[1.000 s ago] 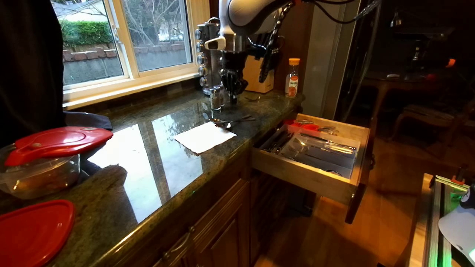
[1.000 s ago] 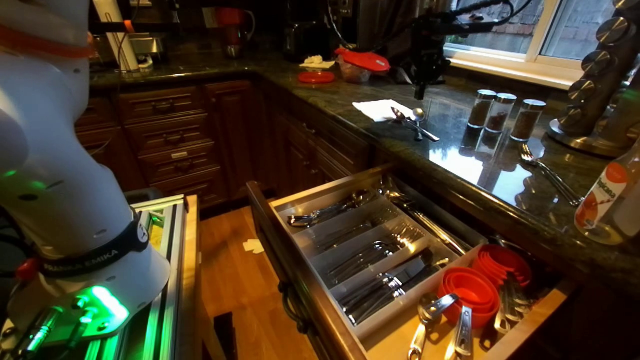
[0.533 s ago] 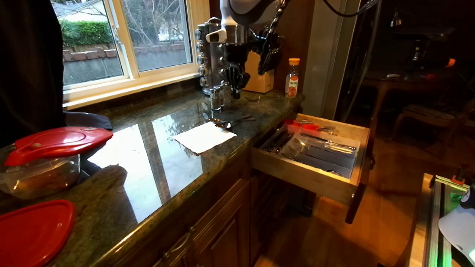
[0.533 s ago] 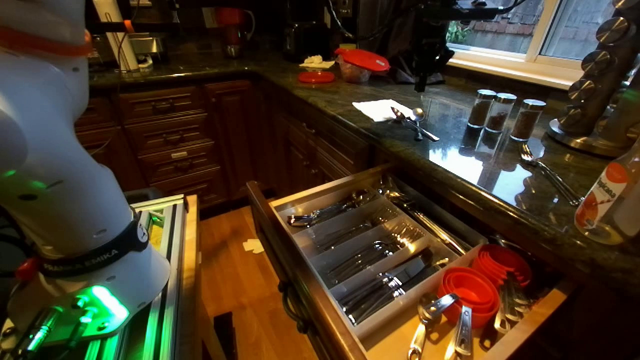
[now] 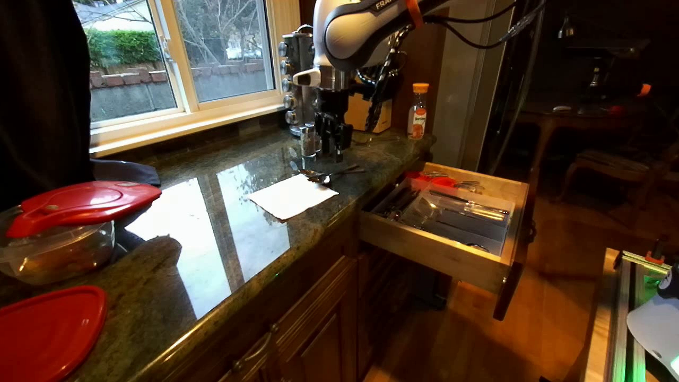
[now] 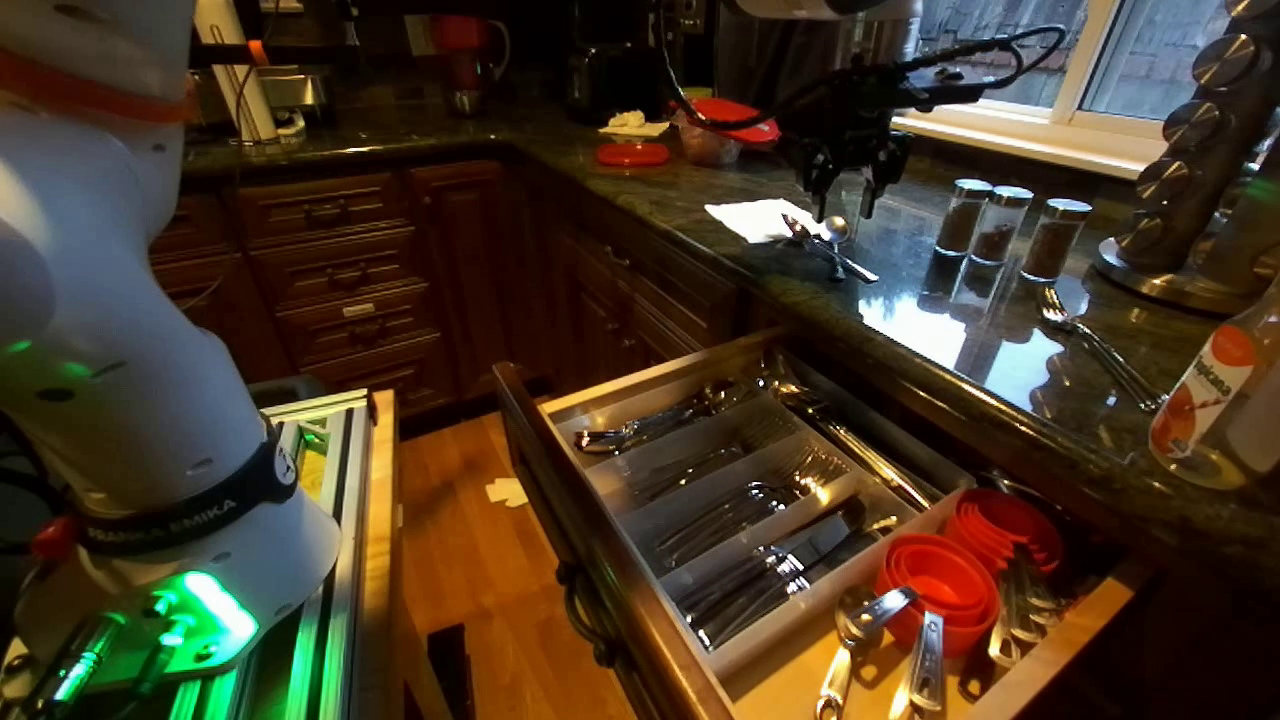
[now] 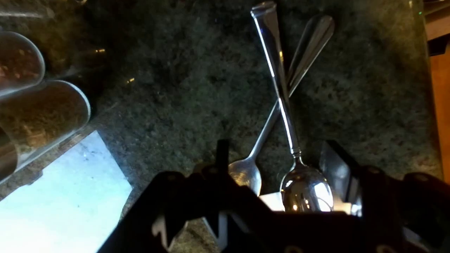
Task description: Put the two spoons into the drawer
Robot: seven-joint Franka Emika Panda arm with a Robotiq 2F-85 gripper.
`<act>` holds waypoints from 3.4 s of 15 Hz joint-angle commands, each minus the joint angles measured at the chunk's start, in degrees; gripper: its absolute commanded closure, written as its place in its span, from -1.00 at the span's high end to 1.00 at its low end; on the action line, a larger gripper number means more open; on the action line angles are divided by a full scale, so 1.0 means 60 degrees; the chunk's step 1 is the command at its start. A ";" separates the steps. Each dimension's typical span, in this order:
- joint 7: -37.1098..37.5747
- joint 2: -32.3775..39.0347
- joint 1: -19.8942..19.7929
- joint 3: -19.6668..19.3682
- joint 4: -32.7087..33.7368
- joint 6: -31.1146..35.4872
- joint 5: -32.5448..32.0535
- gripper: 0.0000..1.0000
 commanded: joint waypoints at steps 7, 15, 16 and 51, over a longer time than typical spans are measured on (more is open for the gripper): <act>-0.0021 0.0553 0.0047 0.0024 -0.0248 0.0713 -0.0158 1.00; -0.0110 0.0557 0.0037 -0.0006 -0.0345 0.0860 -0.0376 -0.29; -0.0123 0.0546 0.0035 -0.0004 -0.0354 0.0850 -0.0392 -0.47; 0.4002 -0.4509 -0.0803 -0.1050 -0.6317 0.0474 0.3517 -0.80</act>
